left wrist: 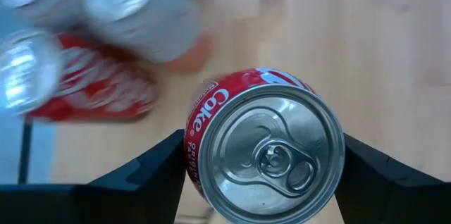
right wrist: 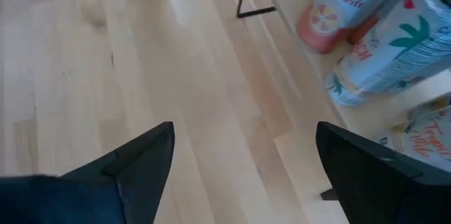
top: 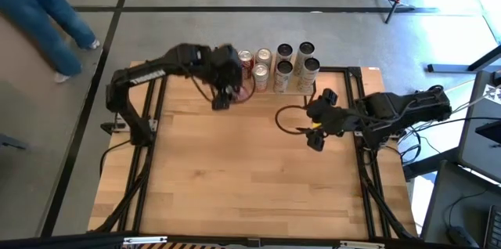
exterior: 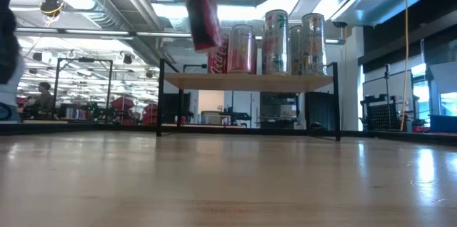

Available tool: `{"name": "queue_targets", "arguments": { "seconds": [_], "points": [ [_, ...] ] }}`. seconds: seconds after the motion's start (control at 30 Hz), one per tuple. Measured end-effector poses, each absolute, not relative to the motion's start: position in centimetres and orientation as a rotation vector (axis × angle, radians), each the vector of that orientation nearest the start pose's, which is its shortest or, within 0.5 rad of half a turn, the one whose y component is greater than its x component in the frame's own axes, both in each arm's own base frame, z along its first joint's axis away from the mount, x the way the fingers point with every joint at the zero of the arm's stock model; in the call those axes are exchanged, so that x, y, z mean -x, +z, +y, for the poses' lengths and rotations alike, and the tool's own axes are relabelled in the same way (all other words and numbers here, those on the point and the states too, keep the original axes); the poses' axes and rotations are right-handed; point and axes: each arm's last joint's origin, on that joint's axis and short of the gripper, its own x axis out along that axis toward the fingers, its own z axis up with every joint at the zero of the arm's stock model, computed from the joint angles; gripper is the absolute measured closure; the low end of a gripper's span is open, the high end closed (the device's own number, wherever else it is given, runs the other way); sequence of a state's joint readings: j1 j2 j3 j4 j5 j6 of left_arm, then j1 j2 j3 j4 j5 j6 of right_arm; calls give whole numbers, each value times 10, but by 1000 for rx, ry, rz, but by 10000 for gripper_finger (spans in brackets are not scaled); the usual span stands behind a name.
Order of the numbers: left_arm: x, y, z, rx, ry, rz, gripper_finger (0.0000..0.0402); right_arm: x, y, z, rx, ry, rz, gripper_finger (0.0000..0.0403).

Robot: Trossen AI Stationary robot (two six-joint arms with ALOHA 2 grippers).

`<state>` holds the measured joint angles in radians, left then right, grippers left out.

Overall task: Place canned beverage on shelf
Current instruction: Put the red soda can aligned with other red soda can on the shelf

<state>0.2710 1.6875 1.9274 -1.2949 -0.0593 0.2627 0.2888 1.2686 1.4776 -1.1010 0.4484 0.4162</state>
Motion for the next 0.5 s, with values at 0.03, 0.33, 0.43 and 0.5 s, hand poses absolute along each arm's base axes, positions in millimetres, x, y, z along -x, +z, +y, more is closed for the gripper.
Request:
{"name": "queue_targets", "arguments": {
  "seconds": [0.03,0.33,0.43,0.5],
  "points": [
    [-307,398,96,-131,159,1088,135,-221,393,52,-72,-320,779,70],
    [-308,384,143,-143,121,1098,135,-223,393,39,-48,-314,803,70],
    [-308,380,149,-132,119,1113,135,-223,393,32,-37,-307,819,70],
    [-309,379,151,-136,114,1112,135,-223,393,27,-27,-305,821,70]
  ]
}}
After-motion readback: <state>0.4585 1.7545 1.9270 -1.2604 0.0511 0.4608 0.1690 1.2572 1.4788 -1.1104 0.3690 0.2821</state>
